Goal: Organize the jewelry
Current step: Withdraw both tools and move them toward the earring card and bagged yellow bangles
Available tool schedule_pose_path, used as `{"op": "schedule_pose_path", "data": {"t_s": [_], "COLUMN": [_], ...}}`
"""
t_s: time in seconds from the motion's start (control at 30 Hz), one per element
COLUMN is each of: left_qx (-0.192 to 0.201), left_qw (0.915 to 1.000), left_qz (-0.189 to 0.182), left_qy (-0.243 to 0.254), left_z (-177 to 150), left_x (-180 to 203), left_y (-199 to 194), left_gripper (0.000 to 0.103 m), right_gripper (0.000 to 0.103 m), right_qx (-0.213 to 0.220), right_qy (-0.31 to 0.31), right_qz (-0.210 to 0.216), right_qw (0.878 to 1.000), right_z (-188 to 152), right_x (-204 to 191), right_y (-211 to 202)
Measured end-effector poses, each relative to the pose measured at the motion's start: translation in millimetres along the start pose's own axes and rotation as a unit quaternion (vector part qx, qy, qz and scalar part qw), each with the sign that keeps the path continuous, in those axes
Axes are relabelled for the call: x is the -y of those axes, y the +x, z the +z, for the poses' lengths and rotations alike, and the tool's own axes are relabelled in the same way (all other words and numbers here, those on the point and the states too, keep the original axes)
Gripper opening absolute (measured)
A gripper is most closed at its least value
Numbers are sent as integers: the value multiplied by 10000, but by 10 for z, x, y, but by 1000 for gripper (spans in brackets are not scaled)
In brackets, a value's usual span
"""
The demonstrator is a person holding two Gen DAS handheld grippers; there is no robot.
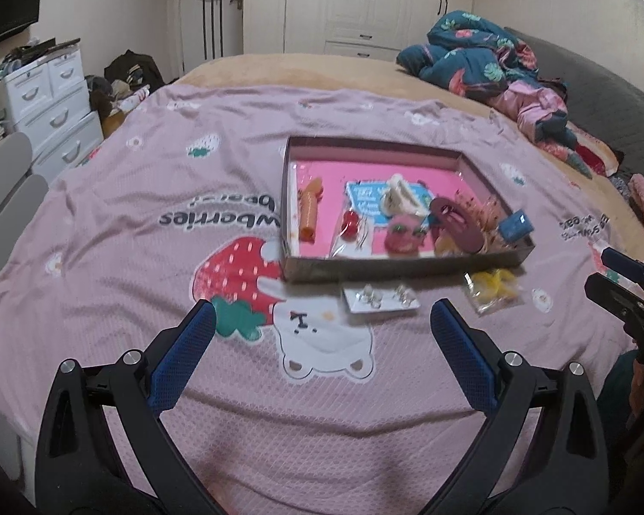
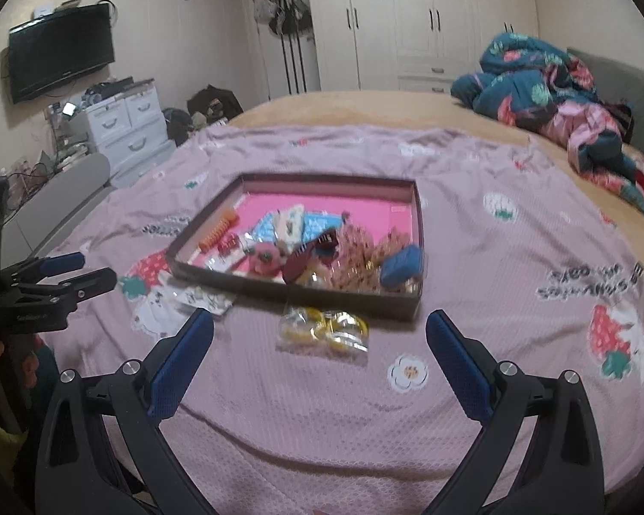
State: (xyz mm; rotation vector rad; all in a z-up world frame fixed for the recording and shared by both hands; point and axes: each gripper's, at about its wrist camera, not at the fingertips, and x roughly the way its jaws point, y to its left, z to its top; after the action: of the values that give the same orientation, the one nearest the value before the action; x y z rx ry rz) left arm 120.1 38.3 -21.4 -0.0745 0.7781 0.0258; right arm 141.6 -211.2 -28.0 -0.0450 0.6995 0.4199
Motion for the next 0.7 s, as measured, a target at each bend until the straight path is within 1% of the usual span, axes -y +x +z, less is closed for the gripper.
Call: {"op": "schedule_pose_path", "data": {"t_s": [0.2, 0.3, 0.43, 0.63, 0.7], "left_qx": [-246, -373, -534, -719, -778], "left_qw": [9997, 9993, 9985, 9971, 9965], "left_qz": [-87, -101, -151, -239, -291], "left_qy": [-26, -13, -45, -35, -24], "left_z": [-72, -110, -129, -103, -78], "left_x": [-2, 5, 12, 80, 121], "left_y": [198, 308, 447, 628, 698], "left_gripper": [94, 94, 94, 94, 94], "right_gripper": [99, 99, 99, 99, 99], "right_qx": [-421, -594, -733, -862, -907], "right_qy": [76, 176, 324, 364, 426], "right_qz": [-60, 71, 132, -143, -124], "right_qw": [9991, 9981, 9967, 9955, 9949], "right_z": [-141, -195, -223, -178, -185], "right_x": [28, 24, 40, 61, 92], "right_y": [384, 594, 852, 1106, 1176]}}
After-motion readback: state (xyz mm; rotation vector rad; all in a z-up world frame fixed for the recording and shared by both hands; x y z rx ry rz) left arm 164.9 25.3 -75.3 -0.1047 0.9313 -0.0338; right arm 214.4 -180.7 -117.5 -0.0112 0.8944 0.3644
